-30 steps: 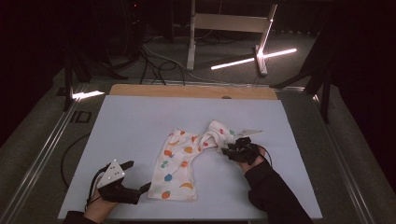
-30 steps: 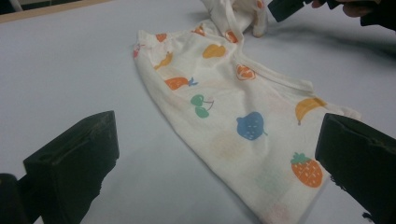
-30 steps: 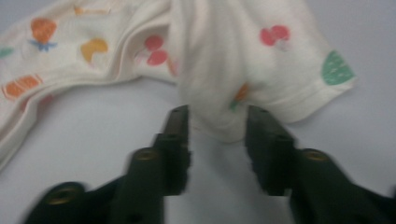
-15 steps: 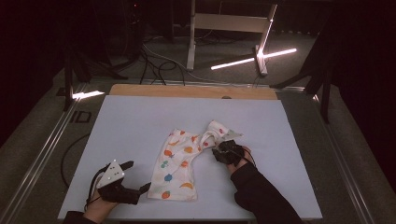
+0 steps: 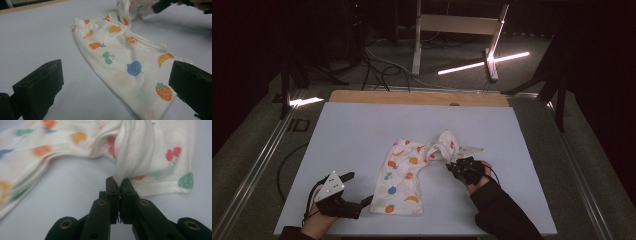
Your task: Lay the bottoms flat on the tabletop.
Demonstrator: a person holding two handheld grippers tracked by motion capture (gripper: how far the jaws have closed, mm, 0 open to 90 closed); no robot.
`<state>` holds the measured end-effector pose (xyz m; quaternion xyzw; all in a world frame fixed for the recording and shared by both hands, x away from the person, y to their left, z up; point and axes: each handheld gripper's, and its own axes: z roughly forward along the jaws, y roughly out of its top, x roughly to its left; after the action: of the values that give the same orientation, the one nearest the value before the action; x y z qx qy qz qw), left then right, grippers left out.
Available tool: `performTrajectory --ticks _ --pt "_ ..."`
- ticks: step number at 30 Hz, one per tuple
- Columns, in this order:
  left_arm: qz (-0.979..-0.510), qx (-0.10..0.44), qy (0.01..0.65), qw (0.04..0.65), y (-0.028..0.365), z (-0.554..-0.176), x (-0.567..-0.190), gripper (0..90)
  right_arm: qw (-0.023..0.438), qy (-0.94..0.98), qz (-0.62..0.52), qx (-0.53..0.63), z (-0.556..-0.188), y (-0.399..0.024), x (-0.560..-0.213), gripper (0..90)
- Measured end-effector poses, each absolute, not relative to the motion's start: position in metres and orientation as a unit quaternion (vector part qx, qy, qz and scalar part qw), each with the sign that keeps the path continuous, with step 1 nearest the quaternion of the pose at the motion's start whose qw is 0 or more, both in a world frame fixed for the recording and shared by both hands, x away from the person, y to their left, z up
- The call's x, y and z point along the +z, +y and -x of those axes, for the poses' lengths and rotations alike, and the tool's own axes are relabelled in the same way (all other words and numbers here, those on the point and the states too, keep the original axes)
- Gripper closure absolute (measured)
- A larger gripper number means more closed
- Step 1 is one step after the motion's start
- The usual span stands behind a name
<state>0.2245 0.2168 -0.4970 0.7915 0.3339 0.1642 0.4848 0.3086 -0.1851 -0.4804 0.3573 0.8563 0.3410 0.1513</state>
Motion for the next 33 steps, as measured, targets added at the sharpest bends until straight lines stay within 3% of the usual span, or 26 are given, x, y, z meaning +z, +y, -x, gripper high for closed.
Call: performTrajectory --ticks 19,22,25,33 --pt "-0.79 0.161 0.332 0.49 0.216 -0.225 -0.497 0.4 0.08 0.873 -0.275 0.394 -0.235 -0.183 -0.444 85.9" --pt "-0.791 0.16 0.331 0.49 0.216 -0.225 -0.497 0.4 0.061 0.866 -0.259 0.423 -0.232 -0.182 -0.439 71.4" --pt "-0.789 0.16 0.332 0.492 0.216 -0.225 -0.497 0.4 0.074 0.855 -0.261 0.441 -0.232 -0.184 -0.437 60.8" --pt "-0.789 0.161 0.331 0.492 0.217 -0.226 -0.497 0.4 0.082 0.863 -0.27 0.42 -0.241 -0.194 -0.458 58.3"
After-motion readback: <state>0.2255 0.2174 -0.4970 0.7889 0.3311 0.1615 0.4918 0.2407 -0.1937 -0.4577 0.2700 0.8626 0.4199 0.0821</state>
